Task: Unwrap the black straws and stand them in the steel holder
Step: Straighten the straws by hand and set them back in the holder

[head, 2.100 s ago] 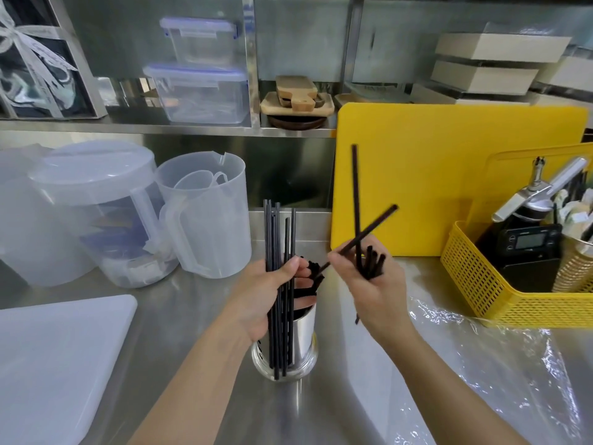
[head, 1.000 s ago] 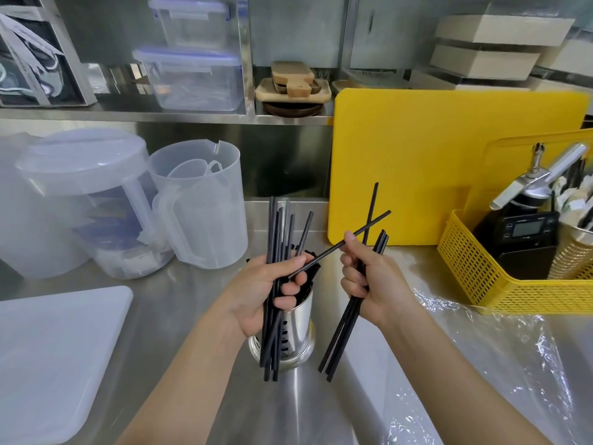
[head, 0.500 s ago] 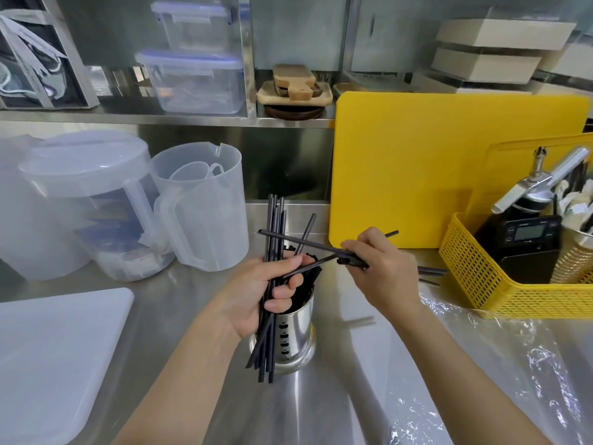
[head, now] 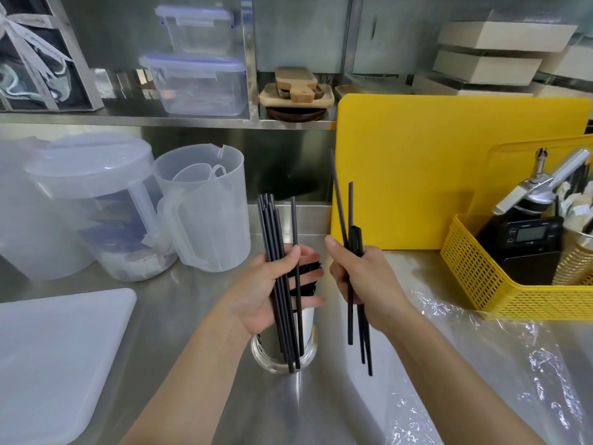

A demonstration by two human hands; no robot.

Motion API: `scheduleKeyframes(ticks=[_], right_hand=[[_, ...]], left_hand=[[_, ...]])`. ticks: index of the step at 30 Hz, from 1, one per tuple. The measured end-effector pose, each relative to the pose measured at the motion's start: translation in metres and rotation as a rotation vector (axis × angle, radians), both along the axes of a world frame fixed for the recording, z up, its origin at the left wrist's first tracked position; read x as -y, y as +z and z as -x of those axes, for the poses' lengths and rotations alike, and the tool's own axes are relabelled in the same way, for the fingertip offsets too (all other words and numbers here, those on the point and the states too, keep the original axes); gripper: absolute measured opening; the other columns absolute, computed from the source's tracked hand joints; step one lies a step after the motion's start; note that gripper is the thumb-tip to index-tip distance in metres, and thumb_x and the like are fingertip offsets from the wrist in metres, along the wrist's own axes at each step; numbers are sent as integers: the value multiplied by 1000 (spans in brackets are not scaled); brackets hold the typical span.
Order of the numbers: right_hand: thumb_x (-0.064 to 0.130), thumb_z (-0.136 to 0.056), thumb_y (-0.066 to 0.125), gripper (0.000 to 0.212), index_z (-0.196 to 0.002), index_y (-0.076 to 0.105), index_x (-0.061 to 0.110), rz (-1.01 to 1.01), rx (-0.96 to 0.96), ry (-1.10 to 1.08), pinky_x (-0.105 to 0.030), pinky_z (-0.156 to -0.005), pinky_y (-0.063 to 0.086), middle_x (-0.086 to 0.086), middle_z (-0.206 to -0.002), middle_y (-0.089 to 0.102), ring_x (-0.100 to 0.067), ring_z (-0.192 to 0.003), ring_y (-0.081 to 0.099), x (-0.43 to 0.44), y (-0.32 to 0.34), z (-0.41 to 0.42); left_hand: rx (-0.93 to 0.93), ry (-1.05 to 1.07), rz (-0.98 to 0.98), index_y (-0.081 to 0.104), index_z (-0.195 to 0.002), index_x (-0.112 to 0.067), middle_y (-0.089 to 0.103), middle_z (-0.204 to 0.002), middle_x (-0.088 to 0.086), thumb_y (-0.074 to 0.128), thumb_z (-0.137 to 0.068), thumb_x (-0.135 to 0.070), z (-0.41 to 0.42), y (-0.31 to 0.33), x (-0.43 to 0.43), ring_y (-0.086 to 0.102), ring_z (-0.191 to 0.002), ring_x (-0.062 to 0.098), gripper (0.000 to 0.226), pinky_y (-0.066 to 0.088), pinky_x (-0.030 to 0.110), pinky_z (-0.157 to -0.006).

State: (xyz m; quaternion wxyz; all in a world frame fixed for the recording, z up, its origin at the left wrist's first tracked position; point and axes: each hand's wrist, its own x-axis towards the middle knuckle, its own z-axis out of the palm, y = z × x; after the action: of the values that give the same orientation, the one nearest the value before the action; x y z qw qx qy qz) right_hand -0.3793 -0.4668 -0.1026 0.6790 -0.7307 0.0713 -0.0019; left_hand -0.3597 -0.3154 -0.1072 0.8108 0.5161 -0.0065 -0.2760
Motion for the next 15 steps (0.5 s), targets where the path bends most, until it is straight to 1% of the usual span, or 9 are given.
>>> scheduleKeyframes(ticks=[1,4,6,8,10,11,12,13,15], right_hand=[[29,-93,55,41,-54,50,17,-15,28,37,-15,-39,29,10,-37,41,-2,-33,36,-2,3,3],[8,-91,55,13,-86,67,4,-35,114,107,-6,-38,34,14,-34,51,4,-33,48,-9,9,9],[2,-85,62,11,-95,67,4,-58,171,16,-5,-38,34,15,-37,52,3,-34,48,-7,6,7],[-1,-83,64,15,-93,67,9,-16,230,-48,-5,-41,34,17,-37,51,3,-36,49,-4,4,5],[-5,-85,59,22,-95,68,12,78,262,15,-4,-49,39,19,-40,55,6,-44,55,-3,4,4],[-6,-86,56,26,-98,69,14,125,266,65,-7,-54,43,18,-47,62,4,-52,61,-4,4,5],[-5,-86,55,29,-99,71,15,192,281,105,-16,-58,49,12,-58,69,-2,-59,66,-3,2,5],[-2,-86,56,29,-100,72,18,306,322,122,-28,-60,52,3,-66,72,-11,-62,66,-1,-1,3],[5,-82,59,34,-104,72,28,634,459,159,-30,-54,43,-1,-65,67,-15,-56,53,3,-6,-1]], left_hand=[[1,-18,-2,64,-101,-4,65,-115,17,57,-85,-20,0,0,1,62,-109,33,24,55,54,-77],[8,-44,-6,59,-115,0,64,-120,15,53,-90,-19,1,0,2,63,-109,32,32,56,51,-75],[9,-42,5,60,-114,-1,66,-115,17,54,-88,-20,1,0,1,66,-103,30,33,57,47,-72],[16,-28,-20,63,-108,-2,71,-103,16,53,-89,-20,2,1,0,70,-90,25,28,58,40,-64],[13,-14,-69,64,-104,-1,72,-88,15,52,-91,-17,3,1,0,69,-65,19,24,55,29,-51],[9,-8,-86,64,-101,-2,72,-83,15,51,-92,-16,3,1,0,63,-54,15,21,50,23,-43],[3,-7,-88,65,-95,-3,70,-81,16,51,-92,-14,3,1,1,55,-45,12,18,42,18,-37],[-5,-10,-75,66,-88,-4,70,-80,18,49,-92,-11,3,0,0,47,-40,10,18,35,15,-33],[-20,-19,-40,64,-79,-6,68,-73,19,46,-93,-5,2,-2,-2,36,-34,7,23,24,13,-31]])
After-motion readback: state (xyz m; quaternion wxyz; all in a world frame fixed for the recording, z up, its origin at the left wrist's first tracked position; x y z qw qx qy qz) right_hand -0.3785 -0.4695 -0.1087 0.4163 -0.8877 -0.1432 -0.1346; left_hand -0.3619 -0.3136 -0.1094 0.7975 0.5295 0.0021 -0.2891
